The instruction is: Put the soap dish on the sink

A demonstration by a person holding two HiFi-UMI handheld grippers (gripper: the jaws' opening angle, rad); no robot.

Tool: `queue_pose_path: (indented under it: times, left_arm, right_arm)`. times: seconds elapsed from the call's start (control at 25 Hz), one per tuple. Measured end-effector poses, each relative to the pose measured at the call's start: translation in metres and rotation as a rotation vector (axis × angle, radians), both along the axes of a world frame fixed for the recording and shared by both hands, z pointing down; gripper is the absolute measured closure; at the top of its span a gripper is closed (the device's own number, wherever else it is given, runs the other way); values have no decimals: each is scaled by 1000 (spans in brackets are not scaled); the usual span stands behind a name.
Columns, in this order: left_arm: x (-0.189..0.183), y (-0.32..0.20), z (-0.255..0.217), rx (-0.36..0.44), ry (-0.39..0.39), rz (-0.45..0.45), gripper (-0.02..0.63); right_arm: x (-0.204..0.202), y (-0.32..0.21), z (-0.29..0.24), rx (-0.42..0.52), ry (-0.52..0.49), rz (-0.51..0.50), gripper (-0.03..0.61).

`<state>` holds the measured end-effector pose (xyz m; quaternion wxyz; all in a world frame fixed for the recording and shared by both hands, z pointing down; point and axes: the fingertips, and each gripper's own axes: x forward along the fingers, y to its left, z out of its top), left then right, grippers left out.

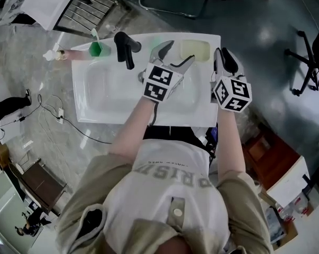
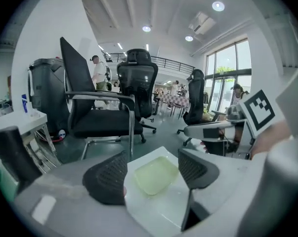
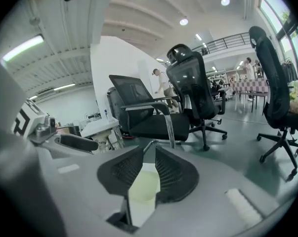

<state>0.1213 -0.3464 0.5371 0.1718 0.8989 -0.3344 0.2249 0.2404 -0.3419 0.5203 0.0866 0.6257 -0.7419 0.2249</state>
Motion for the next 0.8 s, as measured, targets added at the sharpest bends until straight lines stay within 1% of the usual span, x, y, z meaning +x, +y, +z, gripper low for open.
queue_pose_path:
  times: [0.12, 0.2, 0.32, 0.48, 0.52, 0.6, 0.8]
  left_arm:
    - [-5, 3, -27, 68, 36, -58, 334]
    - [-10, 8, -42, 114, 51, -91, 383]
    - [-17, 18, -63, 188, 63, -133, 449]
    - [-28, 30, -93, 269, 84, -189, 501]
    - [-30, 32, -100, 285, 88, -199, 502]
    - [-33, 39, -112, 310, 92, -214, 510]
    - [-40, 58, -139, 377, 104, -246, 578]
  right_arm:
    - [-5, 9, -23, 67, 40, -19, 504]
    - [-9, 17, -37, 110, 64, -39, 525]
    - [-15, 29, -58, 167, 107, -67, 530]
    - [-23, 46, -86, 228, 144, -92, 543]
    - [-25, 50, -92, 241, 150, -95, 548]
    - [-27, 58, -105, 264, 157, -100, 552]
    - [-31, 80, -130, 312, 158, -109, 572]
